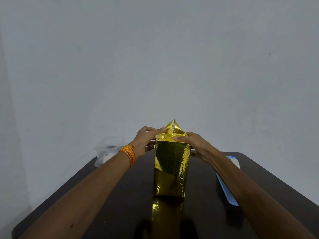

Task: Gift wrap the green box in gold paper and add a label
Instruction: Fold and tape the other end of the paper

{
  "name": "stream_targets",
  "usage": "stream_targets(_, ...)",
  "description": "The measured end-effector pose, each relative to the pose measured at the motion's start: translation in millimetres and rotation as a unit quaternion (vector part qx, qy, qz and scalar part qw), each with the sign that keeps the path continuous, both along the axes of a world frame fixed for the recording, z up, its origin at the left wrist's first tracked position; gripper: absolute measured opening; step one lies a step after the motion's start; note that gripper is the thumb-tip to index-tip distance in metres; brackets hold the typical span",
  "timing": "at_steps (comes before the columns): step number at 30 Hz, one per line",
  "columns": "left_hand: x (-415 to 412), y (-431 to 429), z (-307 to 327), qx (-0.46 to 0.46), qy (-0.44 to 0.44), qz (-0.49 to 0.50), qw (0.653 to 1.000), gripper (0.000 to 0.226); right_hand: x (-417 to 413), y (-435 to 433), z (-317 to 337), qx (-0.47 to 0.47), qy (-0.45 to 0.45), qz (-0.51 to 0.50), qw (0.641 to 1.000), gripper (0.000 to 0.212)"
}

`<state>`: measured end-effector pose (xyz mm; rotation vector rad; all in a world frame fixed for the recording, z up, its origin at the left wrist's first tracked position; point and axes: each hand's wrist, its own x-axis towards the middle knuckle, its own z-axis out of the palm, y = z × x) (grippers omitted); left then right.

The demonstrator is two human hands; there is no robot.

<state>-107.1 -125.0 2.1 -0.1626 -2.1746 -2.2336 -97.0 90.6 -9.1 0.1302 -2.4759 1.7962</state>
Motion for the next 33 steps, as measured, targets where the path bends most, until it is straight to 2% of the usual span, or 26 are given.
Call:
stream_targets(4, -2.5, 4.3, -3.6, 0.009, -0.01, -0.021, 1.0, 0.04, -1.7, -1.4, 0.0, 0.002, 0.002, -0.004, 1.0, 0.072)
stream_targets(7, -2.1, 11.7, -8.3, 0.037, 0.01, 0.023, 0.999, 0.027, -2.8, -0.6, -0.2, 0.005, -0.001, -0.007, 1.0, 0.077)
stream_targets(10, -6.6, 10.1, -16.6, 0.025, 0.028, 0.039, 0.999, 0.041, -1.7, 1.3, -0.8, -0.001, -0.006, -0.002, 1.0, 0.069)
stream_targets(13, -7.6, 4.9, -19.8, 0.004, 0.035, -0.027, 0.999, 0.053, -2.1, 3.0, -2.0, -0.011, -0.003, 0.0, 1.0, 0.056)
stream_targets(16, -7.1, 5.5, -24.5, 0.028, 0.023, -0.077, 0.996, 0.032, -1.5, 2.3, -2.0, -0.012, 0.001, 0.0, 1.0, 0.057)
stream_targets(19, -4.3, 8.8, -27.1, 0.048, 0.005, -0.067, 0.997, 0.02, 1.8, 0.0, -0.9, -0.006, 0.005, -0.002, 1.0, 0.067)
stream_targets(24, -3.6, 14.3, -28.2, 0.083, 0.014, -0.051, 0.995, 0.024, 0.7, 0.5, -1.8, -0.003, 0.001, -0.014, 1.0, 0.077)
stream_targets(30, -3.4, 12.7, -22.1, 0.038, 0.024, -0.064, 0.997, 0.015, 2.1, 0.4, -2.4, -0.011, 0.001, -0.013, 1.0, 0.072)
stream_targets(33, -2.9, 14.4, -27.3, 0.054, 0.02, -0.046, 0.997, 0.021, 4.8, -1.5, -0.7, -0.009, 0.003, -0.011, 1.0, 0.069)
